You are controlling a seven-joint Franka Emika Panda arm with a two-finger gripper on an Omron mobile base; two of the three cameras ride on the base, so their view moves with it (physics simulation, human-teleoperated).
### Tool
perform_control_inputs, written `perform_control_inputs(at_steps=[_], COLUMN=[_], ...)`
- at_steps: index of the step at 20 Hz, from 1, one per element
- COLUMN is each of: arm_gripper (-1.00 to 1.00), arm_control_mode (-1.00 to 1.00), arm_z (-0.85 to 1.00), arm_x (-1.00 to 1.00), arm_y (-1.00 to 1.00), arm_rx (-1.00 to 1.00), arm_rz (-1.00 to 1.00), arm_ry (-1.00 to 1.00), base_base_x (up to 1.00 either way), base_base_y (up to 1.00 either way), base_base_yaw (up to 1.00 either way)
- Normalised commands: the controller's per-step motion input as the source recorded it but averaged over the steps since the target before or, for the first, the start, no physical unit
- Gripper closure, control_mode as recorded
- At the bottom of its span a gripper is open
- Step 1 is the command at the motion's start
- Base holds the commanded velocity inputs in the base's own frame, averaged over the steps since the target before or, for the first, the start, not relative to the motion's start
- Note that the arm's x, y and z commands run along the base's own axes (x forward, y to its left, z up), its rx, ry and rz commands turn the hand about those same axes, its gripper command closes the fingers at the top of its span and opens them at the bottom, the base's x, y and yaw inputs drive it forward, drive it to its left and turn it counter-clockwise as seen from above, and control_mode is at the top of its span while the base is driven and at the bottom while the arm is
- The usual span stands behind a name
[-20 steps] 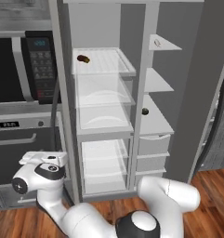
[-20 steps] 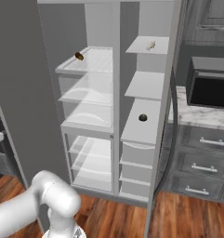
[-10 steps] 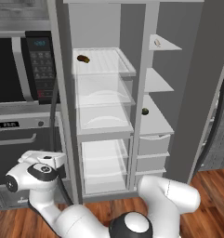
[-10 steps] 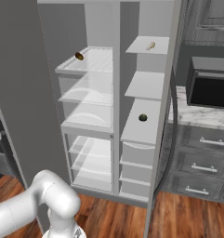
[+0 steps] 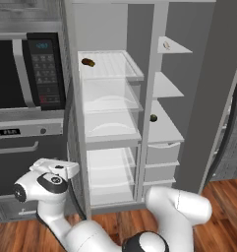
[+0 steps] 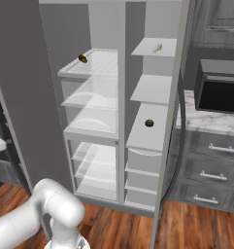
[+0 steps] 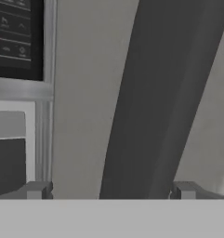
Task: There's a fish in the fridge that needs to be moved to the freezer for freezing. Pick up the fish from the fridge, place it on any shelf in the freezer, and close the fridge and freezer doors when done.
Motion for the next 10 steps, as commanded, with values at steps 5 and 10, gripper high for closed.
perform_control_inputs(at_steps=[5,10], arm_gripper=[-1.0,-1.0], arm_control_mode=[-1.0,-1.0], arm_z=[0.0,0.0], arm_x=[0.02,0.0], arm_y=[-0.95,-0.98], arm_rx=[0.0,0.0], arm_rz=[-0.03,-0.05], arm_ry=[0.0,-0.01], base_base_x=[0.0,0.0], base_base_y=[0.0,0.0], base_base_yaw=[0.0,0.0])
